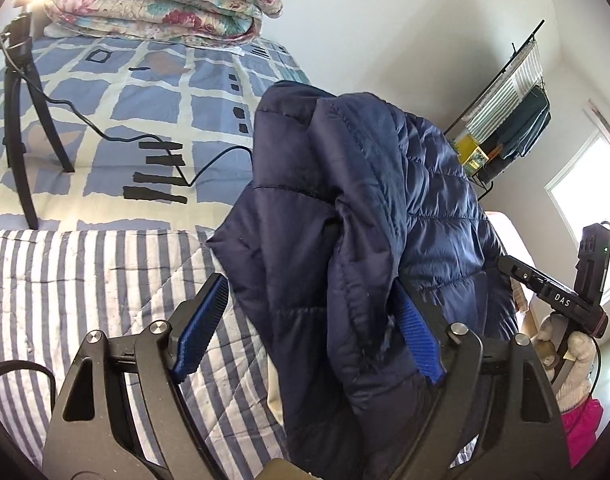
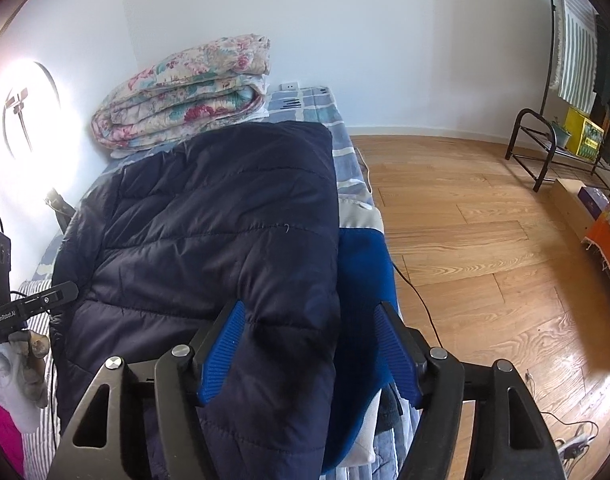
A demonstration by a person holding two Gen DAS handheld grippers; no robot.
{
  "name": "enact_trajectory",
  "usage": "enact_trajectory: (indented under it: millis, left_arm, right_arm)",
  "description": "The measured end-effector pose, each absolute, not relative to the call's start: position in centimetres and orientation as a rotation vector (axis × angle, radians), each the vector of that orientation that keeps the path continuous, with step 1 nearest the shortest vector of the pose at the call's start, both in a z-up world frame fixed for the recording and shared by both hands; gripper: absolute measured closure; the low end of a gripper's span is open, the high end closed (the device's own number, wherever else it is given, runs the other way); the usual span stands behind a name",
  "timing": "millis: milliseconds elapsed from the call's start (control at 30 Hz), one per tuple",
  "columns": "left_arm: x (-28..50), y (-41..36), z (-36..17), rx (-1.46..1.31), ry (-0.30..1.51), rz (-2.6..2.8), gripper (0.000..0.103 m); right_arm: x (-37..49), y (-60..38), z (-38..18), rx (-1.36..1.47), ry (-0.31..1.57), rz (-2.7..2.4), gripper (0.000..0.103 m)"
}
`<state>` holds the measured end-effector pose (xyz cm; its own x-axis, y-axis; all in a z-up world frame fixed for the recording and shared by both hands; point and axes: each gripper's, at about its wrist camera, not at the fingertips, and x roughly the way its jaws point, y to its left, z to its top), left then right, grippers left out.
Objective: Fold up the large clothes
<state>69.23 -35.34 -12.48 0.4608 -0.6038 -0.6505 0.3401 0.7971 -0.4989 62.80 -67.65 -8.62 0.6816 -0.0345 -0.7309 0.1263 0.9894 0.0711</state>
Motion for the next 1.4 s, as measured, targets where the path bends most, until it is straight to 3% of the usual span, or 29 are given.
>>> enact_trajectory:
  millis: [567,800,900,1400]
  left_arm:
    - [62.0,-30.9,-6.0,-0.329,0.876,-0.597,0.018]
    - [56.4,-29.0,-0.7,-0.28,0.804,-0.582,0.018]
    - [53.3,-27.9,2.5,-0.259,0.751,-0.575,0.018]
    - [37.6,-19.7,14.8,-0.204,0.55,-0.497,0.018]
  right_arm:
    - [56.4,-64.5,-3.0,0.12,0.775,-0.07,0.033]
    - [51.7,-61.4,1.6,0.087,0.732,-0.056,0.032]
    - [49.0,-59.6,4.1,0.072,0.7,-0.051,0.022]
    - [34.2,-48.4,14.6,-0.045,0.569,0.038,0.018]
